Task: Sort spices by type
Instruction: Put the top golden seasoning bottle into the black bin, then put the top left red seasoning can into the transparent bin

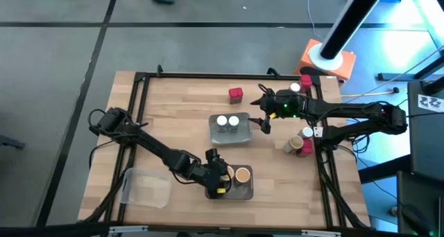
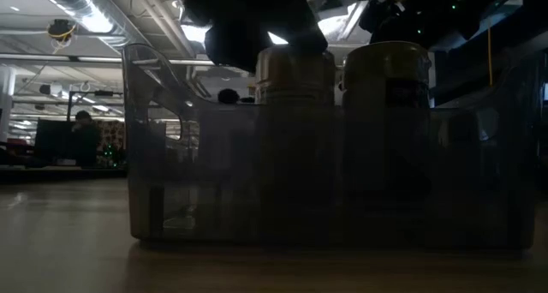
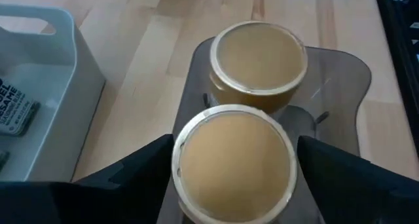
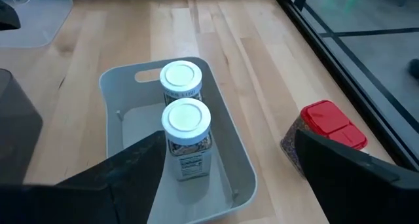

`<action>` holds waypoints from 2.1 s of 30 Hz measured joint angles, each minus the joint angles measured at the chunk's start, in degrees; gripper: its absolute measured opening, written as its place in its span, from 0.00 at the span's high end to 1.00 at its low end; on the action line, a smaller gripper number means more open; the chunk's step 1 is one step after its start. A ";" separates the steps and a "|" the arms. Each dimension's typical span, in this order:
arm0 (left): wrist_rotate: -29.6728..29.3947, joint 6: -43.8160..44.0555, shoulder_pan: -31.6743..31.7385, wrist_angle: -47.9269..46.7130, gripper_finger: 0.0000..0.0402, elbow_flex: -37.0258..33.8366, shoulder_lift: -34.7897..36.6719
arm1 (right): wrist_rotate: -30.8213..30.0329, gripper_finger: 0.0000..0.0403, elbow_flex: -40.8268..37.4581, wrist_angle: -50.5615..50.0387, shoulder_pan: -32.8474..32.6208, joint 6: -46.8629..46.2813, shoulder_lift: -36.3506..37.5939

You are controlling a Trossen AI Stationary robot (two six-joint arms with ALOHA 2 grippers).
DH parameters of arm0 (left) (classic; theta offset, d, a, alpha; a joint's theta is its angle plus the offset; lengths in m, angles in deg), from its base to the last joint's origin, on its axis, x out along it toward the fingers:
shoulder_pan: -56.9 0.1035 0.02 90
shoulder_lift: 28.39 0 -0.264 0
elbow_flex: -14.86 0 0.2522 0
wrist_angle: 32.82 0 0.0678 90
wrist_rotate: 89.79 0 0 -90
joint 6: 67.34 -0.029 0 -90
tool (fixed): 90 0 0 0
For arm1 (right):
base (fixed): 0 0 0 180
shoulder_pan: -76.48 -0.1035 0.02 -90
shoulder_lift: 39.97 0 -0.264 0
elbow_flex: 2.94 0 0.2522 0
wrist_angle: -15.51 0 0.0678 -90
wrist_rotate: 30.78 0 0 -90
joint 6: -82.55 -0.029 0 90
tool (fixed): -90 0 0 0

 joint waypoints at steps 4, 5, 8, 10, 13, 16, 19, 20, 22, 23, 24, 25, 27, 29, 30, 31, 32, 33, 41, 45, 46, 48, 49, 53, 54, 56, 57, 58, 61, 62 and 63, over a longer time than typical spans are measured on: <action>0.02 -1.21 0.02 -0.29 0.22 0.94 0.29 | 0.00 0.16 0.01 -0.02 0.00 0.00 0.00; 0.03 -1.64 0.02 -0.35 0.22 1.27 0.69 | 0.00 0.16 0.01 -0.02 0.00 0.00 0.00; 0.04 -2.21 0.02 -2.11 0.22 2.50 1.92 | 0.00 0.16 0.01 -0.02 0.02 0.00 0.02; -0.11 -1.79 0.02 -4.22 0.22 3.00 3.20 | 0.00 0.16 0.01 0.24 0.02 0.00 0.04; -0.78 -1.06 0.48 -5.31 0.22 3.24 5.40 | 0.02 0.16 0.01 0.36 0.00 -0.51 0.04; -1.82 -1.24 1.05 -5.40 0.22 3.24 7.80 | 0.09 0.16 0.01 0.32 0.00 -0.94 0.04; -3.00 -2.01 1.77 -5.65 0.22 3.27 9.64 | 0.09 0.16 0.01 0.28 0.00 -1.01 0.04; -4.03 -2.53 2.06 -5.80 0.22 3.27 10.23 | 0.11 0.16 0.01 0.28 0.00 -1.02 0.04; -6.56 -4.30 2.78 -5.76 0.22 3.27 11.37 | 0.13 0.16 0.01 0.31 0.00 -1.06 0.04; -8.15 -5.00 3.21 -5.71 0.22 3.27 11.91 | 0.13 0.16 0.01 0.34 0.00 -1.07 0.04; -9.80 -5.95 3.76 -5.65 0.22 3.27 12.27 | 0.15 0.16 0.01 0.39 -0.02 -1.07 0.04; -11.25 -6.54 4.42 -5.52 0.22 3.27 12.44 | 0.15 0.16 0.01 0.38 -0.02 -1.08 0.04; -12.75 -7.97 5.80 -5.57 0.22 3.27 12.62 | 0.16 0.16 0.01 0.39 -0.02 -1.09 0.04; -12.96 -9.05 7.63 -5.58 0.22 3.27 12.62 | 0.17 0.16 0.01 0.39 -0.02 -1.09 0.04; -12.98 -9.15 8.56 -5.66 0.22 3.27 12.62 | 0.17 0.16 0.01 0.35 -0.02 -1.09 0.04; -12.96 -9.18 9.60 -5.95 0.22 3.27 12.62 | 0.17 0.16 0.01 0.31 -0.02 -1.09 0.04; -12.90 -9.24 10.71 -6.49 0.22 3.27 12.62 | 0.19 0.16 0.01 0.24 -0.02 -1.09 0.04; -12.47 -9.48 11.98 -6.97 0.22 3.27 12.62 | 0.17 0.16 0.01 0.20 -0.02 -1.09 0.04; -3.38 -13.39 20.67 -7.71 0.21 2.29 12.62 | 0.20 0.16 0.04 -0.65 -0.02 -1.05 0.04; -0.11 -18.25 23.89 -7.16 0.21 0.93 12.62 | 0.22 0.16 0.04 -2.16 -0.02 -0.87 0.04; 1.18 -18.97 24.83 -6.64 0.21 0.51 12.62 | 0.22 0.16 0.04 -2.25 0.00 -0.85 0.04; 3.75 -20.22 26.85 -4.77 0.21 -1.05 12.62 | 0.22 0.16 0.04 -2.20 0.00 -0.74 0.04; 5.00 -20.90 27.86 -3.80 0.21 -1.96 12.62 | 0.22 0.16 0.04 -2.04 0.00 -0.66 0.04; 8.75 -22.84 31.66 -1.90 0.21 -4.80 13.08 | 0.05 0.16 0.04 -1.86 0.00 0.66 0.04; 9.65 -23.40 32.55 -0.95 0.21 -5.88 13.43 | -0.55 0.16 0.04 -1.85 0.00 0.93 0.04; 11.72 -24.39 34.21 0.97 0.21 -8.00 14.72 | -2.50 0.16 0.04 -1.70 0.02 2.01 0.04; 12.65 -25.15 34.89 2.19 0.21 -9.19 15.48 | -3.78 0.16 0.04 -1.79 0.02 2.16 0.04; 13.46 -26.02 35.56 3.69 0.21 -10.44 16.56 | -5.19 0.16 0.05 -1.71 0.02 2.18 0.04; 16.73 -29.24 37.62 10.69 0.21 -15.00 19.81 | -9.69 0.16 0.06 -1.04 0.02 2.19 0.04; 19.01 -30.34 38.35 13.62 0.21 -16.75 20.90 | -11.14 0.16 0.06 -0.18 0.02 2.28 0.04; 21.06 -31.34 39.16 16.93 0.21 -18.63 22.03 | -12.30 0.16 0.06 1.20 0.02 2.48 0.04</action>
